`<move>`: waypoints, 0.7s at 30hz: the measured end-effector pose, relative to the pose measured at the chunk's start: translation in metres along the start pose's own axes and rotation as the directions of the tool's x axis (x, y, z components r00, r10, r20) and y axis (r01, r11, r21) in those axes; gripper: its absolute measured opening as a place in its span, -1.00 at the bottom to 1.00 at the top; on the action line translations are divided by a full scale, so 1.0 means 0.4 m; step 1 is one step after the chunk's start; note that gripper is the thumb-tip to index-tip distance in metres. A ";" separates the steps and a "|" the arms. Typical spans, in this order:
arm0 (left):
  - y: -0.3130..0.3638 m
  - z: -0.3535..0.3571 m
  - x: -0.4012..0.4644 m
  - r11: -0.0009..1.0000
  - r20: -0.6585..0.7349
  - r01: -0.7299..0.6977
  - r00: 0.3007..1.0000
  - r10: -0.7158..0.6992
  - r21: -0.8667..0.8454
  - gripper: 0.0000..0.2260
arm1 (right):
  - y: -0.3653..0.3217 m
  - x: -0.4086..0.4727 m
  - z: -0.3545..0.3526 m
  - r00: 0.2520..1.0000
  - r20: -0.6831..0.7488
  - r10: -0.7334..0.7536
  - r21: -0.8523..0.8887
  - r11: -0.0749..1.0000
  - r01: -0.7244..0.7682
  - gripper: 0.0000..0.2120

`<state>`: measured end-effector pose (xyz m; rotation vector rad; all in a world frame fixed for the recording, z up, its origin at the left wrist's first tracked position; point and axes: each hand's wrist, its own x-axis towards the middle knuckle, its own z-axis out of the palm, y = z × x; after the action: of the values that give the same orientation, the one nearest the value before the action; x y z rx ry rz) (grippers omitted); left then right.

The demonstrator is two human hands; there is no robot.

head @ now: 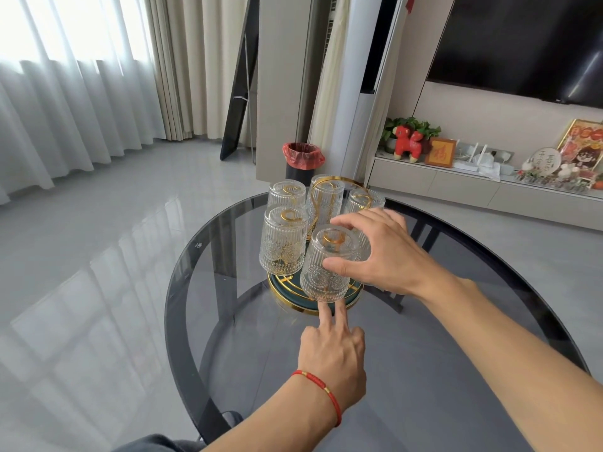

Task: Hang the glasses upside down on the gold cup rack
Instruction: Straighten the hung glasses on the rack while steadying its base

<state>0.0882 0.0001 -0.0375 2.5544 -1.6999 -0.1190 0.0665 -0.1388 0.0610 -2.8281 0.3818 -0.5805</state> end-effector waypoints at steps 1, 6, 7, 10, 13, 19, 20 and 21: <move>0.000 0.000 0.000 1.000 0.003 0.000 1.000 0.000 0.002 -0.72 | 0.000 -0.001 0.000 1.000 0.000 -0.001 -0.001 1.000 0.001 -0.30; -0.001 0.009 0.001 1.000 -0.012 0.015 1.000 -0.015 -0.011 -0.66 | 0.005 -0.003 0.002 1.000 -0.001 -0.010 -0.024 1.000 0.010 -0.30; -0.003 0.012 0.002 1.000 -0.018 0.017 1.000 -0.017 -0.012 -0.64 | 0.006 -0.002 0.002 1.000 -0.001 -0.013 -0.029 1.000 0.013 -0.29; -0.007 0.015 0.002 1.000 -0.033 0.012 0.999 -0.012 0.006 -0.61 | 0.008 -0.004 0.000 1.000 -0.005 -0.021 -0.038 0.999 0.021 -0.29; -0.012 0.018 -0.001 0.999 -0.041 0.011 0.999 -0.009 0.030 -0.62 | 0.009 -0.009 -0.007 1.000 -0.012 -0.027 -0.018 0.999 0.027 -0.28; -0.036 0.020 -0.020 1.000 -0.066 0.017 0.998 -0.018 -0.003 -0.67 | 0.000 -0.049 -0.026 0.999 -0.027 -0.042 -0.011 0.999 0.042 -0.27; -0.043 0.016 -0.026 1.000 -0.096 0.006 0.995 -0.008 -0.018 -0.67 | -0.003 -0.059 -0.033 0.999 -0.032 -0.034 -0.005 0.999 0.034 -0.30; -0.050 0.012 -0.029 0.999 -0.116 -0.013 0.993 0.008 -0.040 -0.67 | -0.005 -0.070 -0.039 0.999 -0.048 -0.024 0.019 1.000 0.025 -0.33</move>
<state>0.1014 0.0185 -0.0440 2.4708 -1.6509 -0.0042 0.0355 -0.1313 0.0656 -2.8082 0.3483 -0.6545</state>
